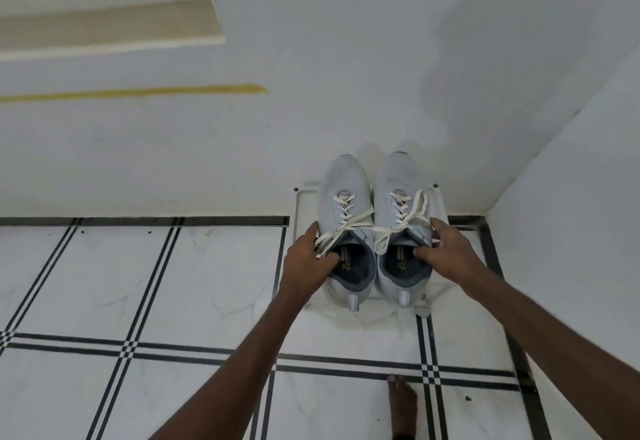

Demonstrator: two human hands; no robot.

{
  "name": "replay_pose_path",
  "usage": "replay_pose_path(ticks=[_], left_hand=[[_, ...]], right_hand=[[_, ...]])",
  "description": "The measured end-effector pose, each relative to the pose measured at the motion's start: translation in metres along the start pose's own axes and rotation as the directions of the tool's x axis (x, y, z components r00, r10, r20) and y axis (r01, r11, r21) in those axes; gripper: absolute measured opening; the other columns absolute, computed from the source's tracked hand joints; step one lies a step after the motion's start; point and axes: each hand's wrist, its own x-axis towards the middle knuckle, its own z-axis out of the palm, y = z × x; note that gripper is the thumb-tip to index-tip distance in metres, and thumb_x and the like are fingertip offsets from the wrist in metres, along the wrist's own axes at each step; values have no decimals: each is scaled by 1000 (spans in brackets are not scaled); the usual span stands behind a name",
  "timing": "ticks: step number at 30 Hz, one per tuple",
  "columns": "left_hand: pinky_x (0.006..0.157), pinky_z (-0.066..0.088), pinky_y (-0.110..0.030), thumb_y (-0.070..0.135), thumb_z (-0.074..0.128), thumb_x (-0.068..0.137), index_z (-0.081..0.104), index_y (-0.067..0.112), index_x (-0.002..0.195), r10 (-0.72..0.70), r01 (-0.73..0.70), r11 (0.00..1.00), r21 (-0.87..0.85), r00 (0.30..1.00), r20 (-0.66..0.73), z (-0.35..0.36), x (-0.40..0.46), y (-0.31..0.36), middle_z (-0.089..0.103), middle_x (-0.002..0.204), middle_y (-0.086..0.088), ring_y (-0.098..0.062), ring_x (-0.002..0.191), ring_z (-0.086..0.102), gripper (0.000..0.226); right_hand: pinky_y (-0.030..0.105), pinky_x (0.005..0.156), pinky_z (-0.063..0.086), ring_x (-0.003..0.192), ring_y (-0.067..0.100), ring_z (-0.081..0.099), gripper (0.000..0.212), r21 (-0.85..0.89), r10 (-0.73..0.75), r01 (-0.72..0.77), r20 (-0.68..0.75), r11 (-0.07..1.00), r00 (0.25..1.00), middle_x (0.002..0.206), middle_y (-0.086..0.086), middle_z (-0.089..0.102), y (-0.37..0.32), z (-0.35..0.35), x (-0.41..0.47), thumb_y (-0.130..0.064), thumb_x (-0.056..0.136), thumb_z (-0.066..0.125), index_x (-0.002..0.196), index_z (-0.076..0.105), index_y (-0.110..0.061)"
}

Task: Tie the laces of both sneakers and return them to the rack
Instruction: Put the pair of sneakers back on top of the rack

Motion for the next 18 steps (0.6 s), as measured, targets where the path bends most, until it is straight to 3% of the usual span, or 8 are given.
replay_pose_path(ticks=[9,15,18], left_hand=[[74,50,-36,12,62,77,54,11,115,-144,141,989,48,987,66,51,129,-15,69,92,-9,-29,84,62,39],[66,46,-36,19,51,68,50,12,100,-195,187,979,76,973,119,102,166,-64,63,78,-7,-29,72,57,33],[68,51,-37,20,48,69,50,14,110,-191,179,980,91,971,143,128,172,-94,65,82,-7,-30,75,61,42]], right_hand=[[37,82,52,98,27,63,42,1,74,-74,76,997,994,107,7,66,19,17,147,-9,78,70,117,57,-15],[39,82,50,96,31,62,38,-80,161,-154,98,985,982,106,14,67,70,53,199,-8,77,70,113,57,-8],[39,85,50,98,33,63,42,-97,183,-173,109,980,977,108,16,66,97,69,211,-5,80,70,119,56,-5]])
